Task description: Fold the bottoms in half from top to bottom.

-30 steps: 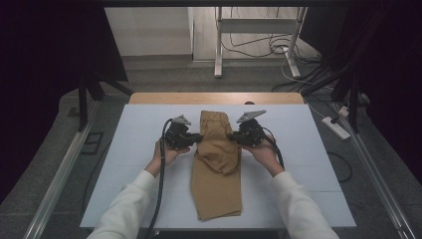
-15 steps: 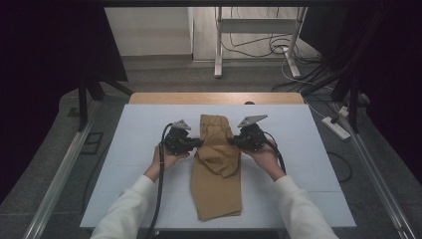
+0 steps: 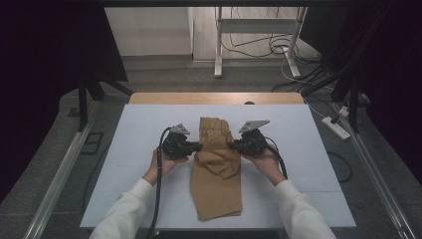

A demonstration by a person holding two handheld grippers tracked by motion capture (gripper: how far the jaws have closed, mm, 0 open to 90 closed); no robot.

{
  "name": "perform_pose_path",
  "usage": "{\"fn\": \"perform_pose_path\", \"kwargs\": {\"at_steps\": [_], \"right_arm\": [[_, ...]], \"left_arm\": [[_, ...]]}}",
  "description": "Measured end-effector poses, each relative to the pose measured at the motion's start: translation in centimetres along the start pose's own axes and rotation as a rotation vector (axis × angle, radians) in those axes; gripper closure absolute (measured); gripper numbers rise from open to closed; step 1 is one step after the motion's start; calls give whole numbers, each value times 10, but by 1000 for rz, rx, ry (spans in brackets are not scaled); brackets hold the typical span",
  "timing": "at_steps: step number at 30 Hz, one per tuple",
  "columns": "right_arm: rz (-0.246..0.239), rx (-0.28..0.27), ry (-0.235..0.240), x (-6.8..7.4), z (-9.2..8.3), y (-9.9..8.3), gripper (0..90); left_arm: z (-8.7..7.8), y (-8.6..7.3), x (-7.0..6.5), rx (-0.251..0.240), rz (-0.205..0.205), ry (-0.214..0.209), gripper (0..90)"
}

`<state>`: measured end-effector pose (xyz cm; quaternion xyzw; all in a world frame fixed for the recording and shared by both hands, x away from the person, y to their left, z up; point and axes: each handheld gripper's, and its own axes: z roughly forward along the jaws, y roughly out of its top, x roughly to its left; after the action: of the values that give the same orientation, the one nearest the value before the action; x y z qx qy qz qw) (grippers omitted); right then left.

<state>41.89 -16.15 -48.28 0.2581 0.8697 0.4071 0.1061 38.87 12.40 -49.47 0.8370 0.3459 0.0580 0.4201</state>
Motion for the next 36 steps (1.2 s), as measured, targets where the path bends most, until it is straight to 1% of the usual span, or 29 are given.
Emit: {"fn": "perform_pose_path", "kwargs": {"at_steps": [6,11,17,21,27,36], "right_arm": [[5,-6,8,4,-1,-4,808],[-8,1,12,8,-3,-8,808],[-12,2,14,12,-6,-9,805],[-17,6,16,16,-7,-11,805],[-23,11,22,19,-8,-12,802],[-32,17,30,25,-8,-15,800]], "left_arm": [[-2,-3,-4,4,3,-5,821],[-4,-6,-8,3,8,-5,819],[-6,-9,-12,7,14,-3,817],[-7,-10,-13,10,16,-2,814],[-8,-13,-15,11,14,-7,812],[-10,-18,-19,20,22,-10,803]]}}
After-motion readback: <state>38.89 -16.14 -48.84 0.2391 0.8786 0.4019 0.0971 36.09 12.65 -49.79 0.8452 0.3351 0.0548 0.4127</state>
